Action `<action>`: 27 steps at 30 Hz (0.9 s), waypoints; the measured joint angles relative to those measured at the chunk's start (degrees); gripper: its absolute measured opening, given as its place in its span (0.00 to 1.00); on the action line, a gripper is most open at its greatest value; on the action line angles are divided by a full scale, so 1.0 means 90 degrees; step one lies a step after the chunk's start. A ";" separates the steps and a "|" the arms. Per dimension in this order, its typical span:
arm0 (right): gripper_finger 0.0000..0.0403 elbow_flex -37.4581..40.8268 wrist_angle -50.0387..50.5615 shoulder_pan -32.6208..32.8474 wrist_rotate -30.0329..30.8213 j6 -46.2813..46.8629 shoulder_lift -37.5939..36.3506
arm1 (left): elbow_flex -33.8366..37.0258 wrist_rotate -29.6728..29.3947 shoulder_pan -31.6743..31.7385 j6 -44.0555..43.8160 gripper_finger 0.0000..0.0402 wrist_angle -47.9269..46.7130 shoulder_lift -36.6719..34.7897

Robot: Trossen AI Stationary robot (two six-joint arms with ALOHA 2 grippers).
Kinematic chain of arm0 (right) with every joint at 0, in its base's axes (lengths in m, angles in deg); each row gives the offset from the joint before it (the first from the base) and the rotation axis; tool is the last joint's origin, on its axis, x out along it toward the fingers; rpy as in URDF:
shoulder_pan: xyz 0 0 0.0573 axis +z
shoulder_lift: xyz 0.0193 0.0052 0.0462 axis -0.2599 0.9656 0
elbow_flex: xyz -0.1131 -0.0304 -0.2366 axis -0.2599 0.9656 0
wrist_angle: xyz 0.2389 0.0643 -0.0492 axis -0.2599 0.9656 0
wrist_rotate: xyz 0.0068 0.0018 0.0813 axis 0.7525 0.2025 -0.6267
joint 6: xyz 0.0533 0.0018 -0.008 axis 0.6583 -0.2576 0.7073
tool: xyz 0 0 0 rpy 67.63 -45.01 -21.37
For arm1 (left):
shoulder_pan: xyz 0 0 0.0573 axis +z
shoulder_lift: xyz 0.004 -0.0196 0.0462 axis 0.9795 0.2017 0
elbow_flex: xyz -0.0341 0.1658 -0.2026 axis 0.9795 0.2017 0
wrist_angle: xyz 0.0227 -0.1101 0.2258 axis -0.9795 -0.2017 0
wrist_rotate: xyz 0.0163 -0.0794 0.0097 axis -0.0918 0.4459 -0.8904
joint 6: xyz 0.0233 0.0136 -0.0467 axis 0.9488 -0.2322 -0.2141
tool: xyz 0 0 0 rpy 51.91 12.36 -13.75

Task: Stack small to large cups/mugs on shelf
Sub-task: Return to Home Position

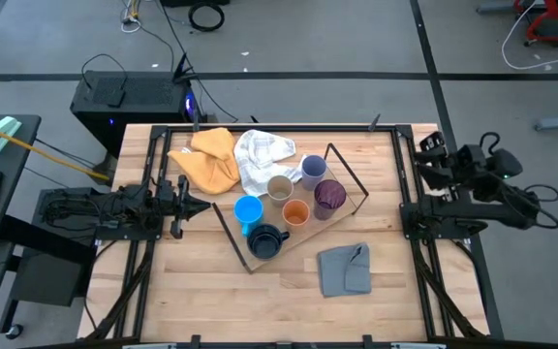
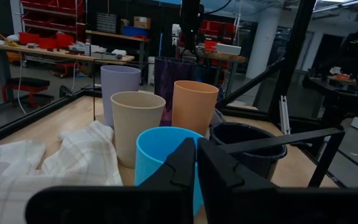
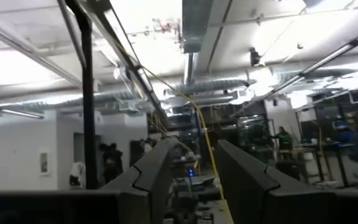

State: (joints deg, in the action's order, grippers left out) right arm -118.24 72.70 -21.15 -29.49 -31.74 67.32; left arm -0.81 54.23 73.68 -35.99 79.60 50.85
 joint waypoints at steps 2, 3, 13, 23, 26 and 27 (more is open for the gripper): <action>0.34 -0.0001 0.0025 0.0000 0.0024 0.0008 -0.0161 | 0.0000 0.0000 0.0000 -0.0001 0.05 0.0001 0.0000; 0.34 -0.0006 0.0058 0.0000 0.0034 0.0012 -0.0236 | 0.0000 -0.0002 0.0002 0.0000 0.05 0.0000 0.0000; 0.34 -0.0006 0.0323 0.0000 0.0187 -0.0225 -0.0388 | 0.0001 -0.0001 0.0000 0.0000 0.07 0.0000 0.0000; 0.34 0.0270 0.0174 -0.0003 0.0207 -0.0340 -0.0396 | 0.0000 -0.0002 0.0002 0.0000 0.08 0.0000 0.0000; 0.34 0.0585 -0.0216 -0.0003 0.0185 -0.0249 -0.0396 | 0.0000 -0.0002 0.0000 0.0000 0.07 0.0000 0.0000; 0.34 0.0691 -0.0423 -0.0003 0.0183 -0.0223 -0.0398 | 0.0000 -0.0002 0.0001 0.0000 0.07 0.0000 0.0000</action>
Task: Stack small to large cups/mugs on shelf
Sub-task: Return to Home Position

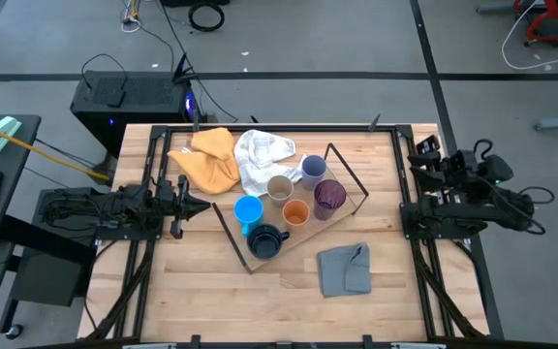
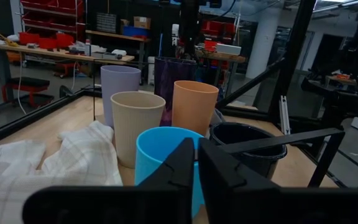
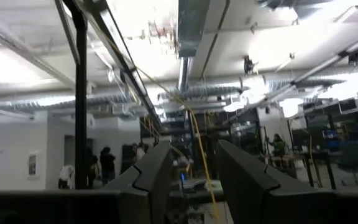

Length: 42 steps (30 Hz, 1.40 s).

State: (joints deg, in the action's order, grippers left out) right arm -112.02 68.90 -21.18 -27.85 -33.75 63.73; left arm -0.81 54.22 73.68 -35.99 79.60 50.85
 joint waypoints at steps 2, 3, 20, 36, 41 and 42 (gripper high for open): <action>0.34 0.0239 -0.0320 0.0000 0.0009 0.0072 0.0000 | 0.0000 0.0001 0.0000 0.0000 0.06 0.0000 0.0000; 0.34 0.0369 -0.0421 0.0000 0.0018 0.0121 0.0000 | 0.0000 0.0000 -0.0001 -0.0002 0.06 0.0000 0.0000; 0.34 0.1978 -0.1821 -0.0002 0.0219 0.0768 -0.0005 | 0.0001 0.0000 0.0000 0.0000 0.09 0.0000 0.0000; 0.34 0.2120 -0.0147 0.0000 -0.0255 0.0899 -0.0005 | 0.0001 0.0000 0.0001 0.0000 0.08 0.0000 0.0000; 0.34 0.2120 0.0278 0.0000 -0.0264 0.0839 -0.0005 | 0.0000 0.0000 0.0000 0.0000 0.10 0.0000 0.0000; 0.34 0.2120 0.0328 0.0000 -0.0262 0.0812 -0.0005 | 0.0000 0.0000 0.0001 0.0000 0.10 0.0000 0.0000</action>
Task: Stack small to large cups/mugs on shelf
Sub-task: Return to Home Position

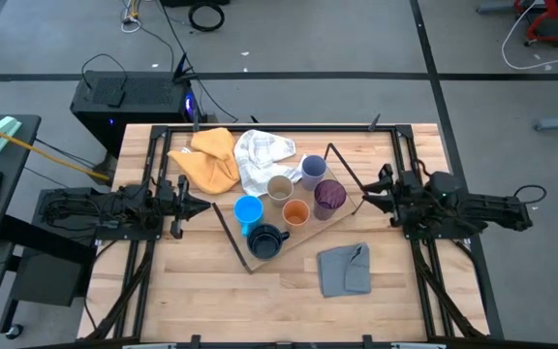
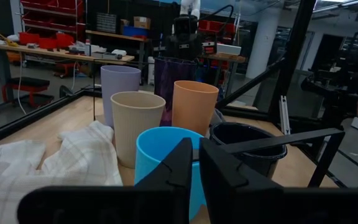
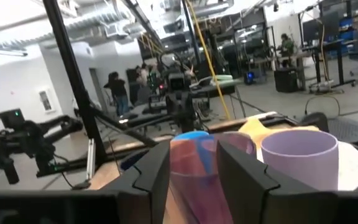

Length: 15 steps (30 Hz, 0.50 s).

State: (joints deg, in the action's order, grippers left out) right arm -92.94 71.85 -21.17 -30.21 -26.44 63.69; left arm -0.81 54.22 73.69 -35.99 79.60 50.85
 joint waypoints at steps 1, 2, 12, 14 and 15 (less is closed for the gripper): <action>0.34 0.0000 0.0048 0.0000 0.0000 -0.0016 0.0000 | 0.0000 0.0000 0.0000 0.0000 0.10 0.0000 0.0000; 0.34 0.0000 0.0109 0.0000 0.0000 -0.0026 0.0000 | 0.0000 0.0000 -0.0001 -0.0002 0.09 0.0000 0.0000; 0.30 0.0000 0.0406 0.0000 -0.0002 -0.0270 0.0000 | 0.0000 0.0000 -0.0002 0.0000 0.06 0.0000 0.0000; 0.24 0.0000 0.0407 0.0000 -0.0008 -0.0339 0.0000 | 0.0000 0.0000 -0.0002 0.0000 0.06 0.0000 0.0000; 0.20 0.0000 0.0419 0.0000 -0.0024 -0.0357 0.0000 | 0.0000 0.0000 -0.0001 -0.0002 0.06 0.0000 0.0000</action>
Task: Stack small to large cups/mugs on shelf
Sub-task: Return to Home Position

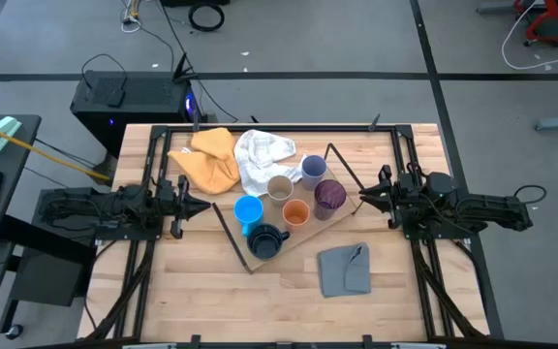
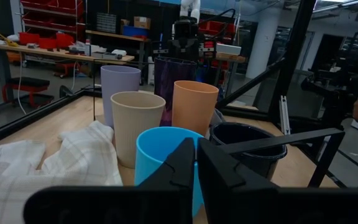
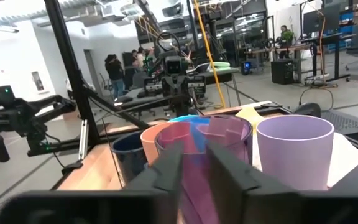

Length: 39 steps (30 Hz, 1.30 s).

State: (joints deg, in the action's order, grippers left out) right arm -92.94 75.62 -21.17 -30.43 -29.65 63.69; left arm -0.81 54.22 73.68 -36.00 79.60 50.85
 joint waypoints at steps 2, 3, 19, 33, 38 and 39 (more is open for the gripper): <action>0.08 0.0000 0.0080 0.0000 -0.0005 -0.0040 0.0000 | 0.0000 0.0001 0.0001 0.0002 0.07 0.0000 0.0000; 0.04 0.0000 0.0131 0.0000 -0.0019 -0.0074 0.0000 | 0.0002 0.0001 -0.0001 0.0000 0.07 0.0000 0.0000; 0.01 -0.0001 0.0485 0.0001 0.0000 -0.0399 0.0002 | 0.0000 0.0000 -0.0001 0.0002 0.07 0.0000 0.0000; 0.00 -0.0005 -0.0477 0.0162 0.0264 -0.0405 0.0005 | 0.0000 0.0000 0.0001 0.0002 0.08 0.0000 0.0000; 0.00 -0.0005 -0.0817 0.0541 0.0847 -0.0698 0.0002 | 0.0000 0.0000 0.0000 0.0002 0.09 0.0000 0.0000; 0.00 -0.0005 -0.0854 0.0610 0.1008 -0.0791 0.0002 | 0.0001 0.0000 -0.0001 0.0002 0.09 0.0000 0.0000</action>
State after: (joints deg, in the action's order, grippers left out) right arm -92.98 67.94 -15.68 -21.36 -36.78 63.71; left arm -0.80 54.22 73.68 -35.99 79.60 50.85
